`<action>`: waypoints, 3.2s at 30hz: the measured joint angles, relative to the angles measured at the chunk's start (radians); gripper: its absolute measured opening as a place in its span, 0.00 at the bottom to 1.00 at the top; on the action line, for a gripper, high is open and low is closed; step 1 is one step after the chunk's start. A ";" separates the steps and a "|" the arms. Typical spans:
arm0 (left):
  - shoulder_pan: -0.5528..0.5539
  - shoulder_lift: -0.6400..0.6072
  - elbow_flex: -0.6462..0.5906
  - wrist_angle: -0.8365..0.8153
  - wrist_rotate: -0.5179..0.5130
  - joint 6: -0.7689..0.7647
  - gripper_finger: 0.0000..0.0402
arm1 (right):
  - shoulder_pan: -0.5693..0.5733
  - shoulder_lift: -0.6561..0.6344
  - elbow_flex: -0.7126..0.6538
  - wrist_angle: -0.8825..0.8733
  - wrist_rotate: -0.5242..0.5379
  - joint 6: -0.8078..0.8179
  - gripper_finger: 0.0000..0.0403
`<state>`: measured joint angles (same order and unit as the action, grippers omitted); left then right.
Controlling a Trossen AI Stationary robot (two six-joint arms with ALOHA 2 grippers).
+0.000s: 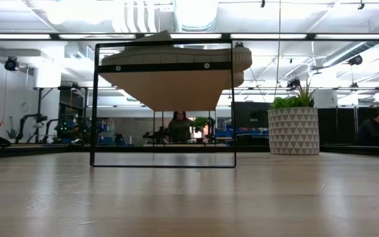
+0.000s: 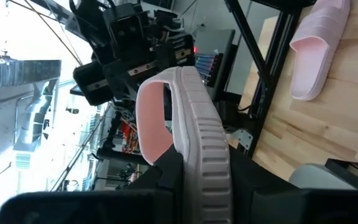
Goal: Pick and place slides into the shelf
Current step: Put the left pink slide on the shelf
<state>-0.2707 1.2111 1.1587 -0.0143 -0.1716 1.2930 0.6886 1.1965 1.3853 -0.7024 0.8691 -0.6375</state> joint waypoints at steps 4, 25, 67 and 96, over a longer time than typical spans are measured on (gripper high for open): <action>0.000 0.016 0.000 0.010 0.008 0.005 0.13 | -0.015 0.000 0.000 0.003 -0.027 0.001 0.44; 0.002 0.042 0.009 0.059 -0.001 -0.148 0.26 | -0.065 0.003 -0.017 0.075 -0.168 -0.197 0.03; 0.000 -0.448 -0.150 -0.411 -0.362 -1.076 0.75 | -0.968 0.105 -0.162 0.524 -0.850 -0.749 0.02; 0.000 -0.545 -0.300 -0.354 -0.495 -1.078 0.75 | -1.141 0.358 -0.163 0.524 -0.883 -0.935 0.02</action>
<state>-0.2703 0.6662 0.8589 -0.3687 -0.6662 0.2153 -0.4522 1.5541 1.2226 -0.1786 -0.0140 -1.5726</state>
